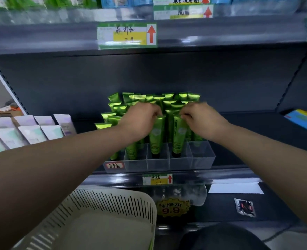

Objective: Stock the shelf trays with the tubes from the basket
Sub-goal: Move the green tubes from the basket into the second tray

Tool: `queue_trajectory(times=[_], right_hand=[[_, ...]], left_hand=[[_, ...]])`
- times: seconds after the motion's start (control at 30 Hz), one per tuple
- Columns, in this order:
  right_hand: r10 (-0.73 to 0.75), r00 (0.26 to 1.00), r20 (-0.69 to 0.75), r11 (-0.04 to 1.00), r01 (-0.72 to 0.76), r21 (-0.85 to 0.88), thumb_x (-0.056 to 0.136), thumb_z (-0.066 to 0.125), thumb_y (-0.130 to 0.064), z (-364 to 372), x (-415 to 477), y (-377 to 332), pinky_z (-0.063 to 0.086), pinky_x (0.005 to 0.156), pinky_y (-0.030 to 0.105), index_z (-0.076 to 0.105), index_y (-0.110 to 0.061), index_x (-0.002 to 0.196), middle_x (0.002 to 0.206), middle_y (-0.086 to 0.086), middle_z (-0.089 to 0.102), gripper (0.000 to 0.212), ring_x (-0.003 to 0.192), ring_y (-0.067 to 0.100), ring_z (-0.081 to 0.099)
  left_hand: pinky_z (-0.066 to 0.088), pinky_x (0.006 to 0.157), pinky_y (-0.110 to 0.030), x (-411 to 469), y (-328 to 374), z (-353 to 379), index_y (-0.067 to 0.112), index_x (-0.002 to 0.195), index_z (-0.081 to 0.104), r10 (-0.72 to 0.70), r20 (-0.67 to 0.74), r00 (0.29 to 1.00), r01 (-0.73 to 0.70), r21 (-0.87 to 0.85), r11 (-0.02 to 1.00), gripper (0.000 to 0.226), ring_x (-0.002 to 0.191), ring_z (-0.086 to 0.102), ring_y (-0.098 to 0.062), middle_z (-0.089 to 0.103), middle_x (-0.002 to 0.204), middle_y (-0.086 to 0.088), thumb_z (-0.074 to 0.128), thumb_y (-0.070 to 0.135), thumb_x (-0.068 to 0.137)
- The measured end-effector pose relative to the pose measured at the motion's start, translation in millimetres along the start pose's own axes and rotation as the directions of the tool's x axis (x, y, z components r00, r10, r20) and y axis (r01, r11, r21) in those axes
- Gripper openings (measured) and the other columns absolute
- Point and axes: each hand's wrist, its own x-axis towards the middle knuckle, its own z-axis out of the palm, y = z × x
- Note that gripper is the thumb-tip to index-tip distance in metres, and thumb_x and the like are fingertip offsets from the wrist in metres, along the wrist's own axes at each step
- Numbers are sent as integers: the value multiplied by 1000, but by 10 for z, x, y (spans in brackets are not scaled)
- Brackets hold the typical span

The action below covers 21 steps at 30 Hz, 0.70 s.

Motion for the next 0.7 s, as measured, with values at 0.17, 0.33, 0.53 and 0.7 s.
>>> queue_trajectory(times=[0.17, 0.33, 0.53, 0.7], right_hand=[[-7, 1000, 17, 1000, 7, -2, 97, 43, -11, 108, 32, 40, 48, 88, 38, 65, -6, 113, 113, 12, 61, 28, 103, 29, 57], [-3, 999, 44, 1000, 3, -14, 97, 42, -13, 170, 8, 6, 48, 86, 39, 65, -7, 110, 111, 11, 60, 26, 102, 29, 56], [24, 999, 47, 1000, -23, -10, 98, 42, -15, 152, -19, -59, 47, 91, 41, 60, -10, 121, 121, 8, 56, 30, 112, 27, 52], [39, 998, 39, 999, -39, -12, 96, 48, -19, 103, -69, -129, 47, 93, 40, 54, -12, 127, 124, 6, 52, 33, 118, 24, 47]], left_hand=[[49, 81, -31, 11, -45, 95, 18, 113, 64, -2, 23, 1000, 2, 3, 1000, 29, 100, 62, -24, 68, 112, -6, 46, 9, 93], [50, 82, -32, 3, -68, 131, 16, 115, 63, -4, 24, 1000, 4, 9, 1000, 30, 99, 63, -24, 68, 112, -6, 46, 7, 93], [51, 89, -39, -18, -55, 122, 17, 119, 60, 6, 32, 999, -6, 5, 1000, 35, 104, 61, -24, 65, 117, -6, 46, 3, 91], [51, 88, -40, -81, -30, 77, 17, 122, 57, 35, 35, 999, -37, 54, 998, 41, 106, 59, -27, 59, 122, -7, 49, -2, 85]])
